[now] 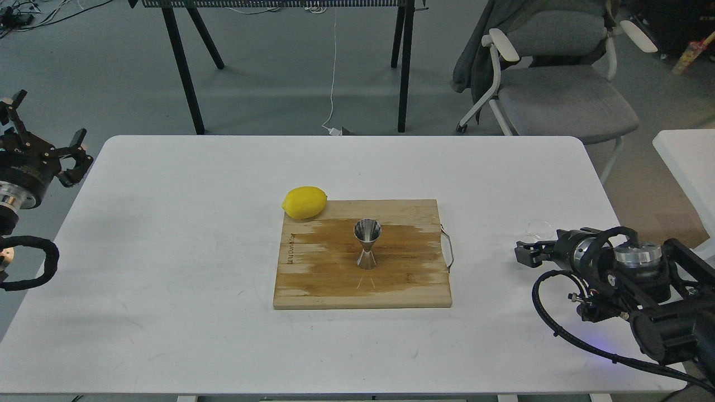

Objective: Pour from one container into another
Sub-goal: 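Reach the right gripper toward the small clear glass, then close the right gripper around the clear glass, then lift the glass with the right gripper and carry it above the jigger, then tilt the glass over the jigger opening with the right gripper, then pour the dark wine from the glass into the jigger, then carry the glass back to its starting spot with the right gripper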

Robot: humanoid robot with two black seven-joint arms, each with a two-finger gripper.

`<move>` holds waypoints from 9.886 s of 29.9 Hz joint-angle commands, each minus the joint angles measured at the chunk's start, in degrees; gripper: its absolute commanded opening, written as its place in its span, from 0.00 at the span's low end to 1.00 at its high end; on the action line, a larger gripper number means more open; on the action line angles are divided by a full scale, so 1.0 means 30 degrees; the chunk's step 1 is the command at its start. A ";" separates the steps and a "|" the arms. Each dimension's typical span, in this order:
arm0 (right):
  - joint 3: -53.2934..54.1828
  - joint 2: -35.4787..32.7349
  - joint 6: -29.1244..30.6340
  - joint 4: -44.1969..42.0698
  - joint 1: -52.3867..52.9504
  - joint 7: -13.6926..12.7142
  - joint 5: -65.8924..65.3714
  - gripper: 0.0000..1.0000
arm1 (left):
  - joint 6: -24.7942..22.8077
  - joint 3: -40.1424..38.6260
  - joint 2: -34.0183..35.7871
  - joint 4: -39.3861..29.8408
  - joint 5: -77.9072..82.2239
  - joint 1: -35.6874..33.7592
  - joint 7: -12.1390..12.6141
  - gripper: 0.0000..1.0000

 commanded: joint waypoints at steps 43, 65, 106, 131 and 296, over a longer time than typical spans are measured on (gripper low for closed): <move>-0.0060 0.0705 0.1366 -0.0681 0.0184 0.0056 -0.1147 0.47 | 0.0000 0.0022 -0.0588 0.1220 -0.0001 0.0411 0.0000 1.00; 0.0145 0.0645 0.2798 0.2422 0.0154 0.0290 -0.2668 0.47 | 0.0000 -0.0007 -0.0705 0.1220 -0.0001 0.0703 0.0000 1.00; -1.1690 0.1877 0.3886 0.8196 0.6599 -0.0032 -1.6906 0.49 | 0.0000 -0.0037 -0.1203 0.1249 0.0028 0.0821 0.0000 1.00; -1.4913 0.1058 0.3915 0.8606 0.8767 -0.0149 -1.9457 0.49 | 0.0000 -0.0037 -0.1467 0.1249 0.0028 0.0850 0.0000 1.00; -1.0332 -0.0496 0.4472 0.8900 0.8633 0.0583 -1.8499 0.50 | 0.0000 -0.0066 -0.1496 0.1776 0.0028 0.1143 0.0000 1.00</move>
